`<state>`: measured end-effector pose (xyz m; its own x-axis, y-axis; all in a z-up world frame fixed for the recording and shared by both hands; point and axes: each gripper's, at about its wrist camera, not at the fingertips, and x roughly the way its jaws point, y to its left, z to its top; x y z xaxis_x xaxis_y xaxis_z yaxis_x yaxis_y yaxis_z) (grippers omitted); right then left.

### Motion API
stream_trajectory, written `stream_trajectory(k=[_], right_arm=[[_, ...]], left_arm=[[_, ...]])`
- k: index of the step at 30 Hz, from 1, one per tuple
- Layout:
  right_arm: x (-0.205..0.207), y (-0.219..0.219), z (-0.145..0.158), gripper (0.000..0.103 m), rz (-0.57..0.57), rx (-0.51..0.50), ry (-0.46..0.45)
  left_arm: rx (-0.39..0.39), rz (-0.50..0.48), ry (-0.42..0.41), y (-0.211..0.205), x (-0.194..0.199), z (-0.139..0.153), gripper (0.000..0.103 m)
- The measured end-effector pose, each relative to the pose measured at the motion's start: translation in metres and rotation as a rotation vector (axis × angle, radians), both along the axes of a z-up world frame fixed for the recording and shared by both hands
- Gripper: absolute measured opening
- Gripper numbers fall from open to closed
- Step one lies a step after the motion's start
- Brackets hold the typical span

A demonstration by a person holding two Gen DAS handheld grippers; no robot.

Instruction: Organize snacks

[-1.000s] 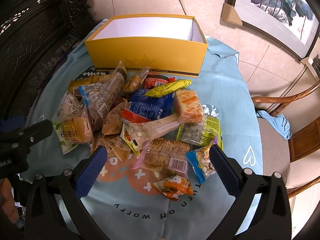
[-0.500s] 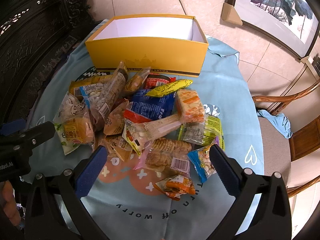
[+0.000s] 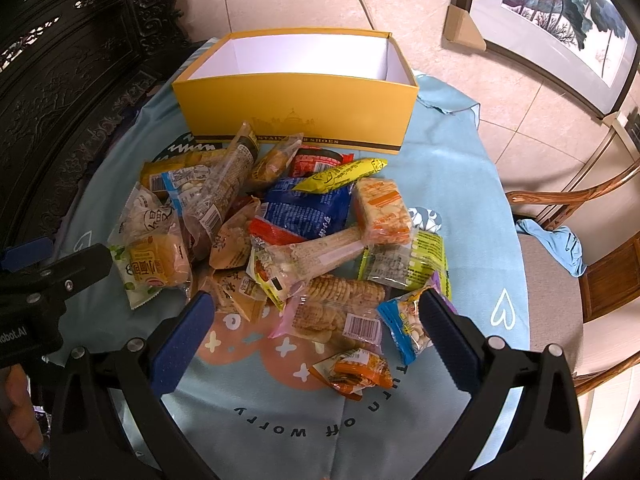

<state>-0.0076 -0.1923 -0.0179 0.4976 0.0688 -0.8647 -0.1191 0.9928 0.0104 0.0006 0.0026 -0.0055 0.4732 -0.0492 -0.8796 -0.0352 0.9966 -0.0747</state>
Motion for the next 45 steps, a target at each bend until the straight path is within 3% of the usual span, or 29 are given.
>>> stream_trajectory(k=[27,32,45], right_arm=[[-0.003,-0.009,-0.007,0.102,-0.019,0.008,0.005],[-0.006,-0.019,-0.018,0.102,-0.040,-0.049,0.002],[0.015,-0.050,-0.042,0.102,-0.057,0.030,0.053]], left_arm=[[0.001,-0.008,-0.005,-0.003,-0.003,-0.001,0.101],[-0.001,-0.042,-0.011,0.001,0.000,-0.014,0.101],[-0.021,-0.023,0.102,0.022,0.037,-0.053,0.101]])
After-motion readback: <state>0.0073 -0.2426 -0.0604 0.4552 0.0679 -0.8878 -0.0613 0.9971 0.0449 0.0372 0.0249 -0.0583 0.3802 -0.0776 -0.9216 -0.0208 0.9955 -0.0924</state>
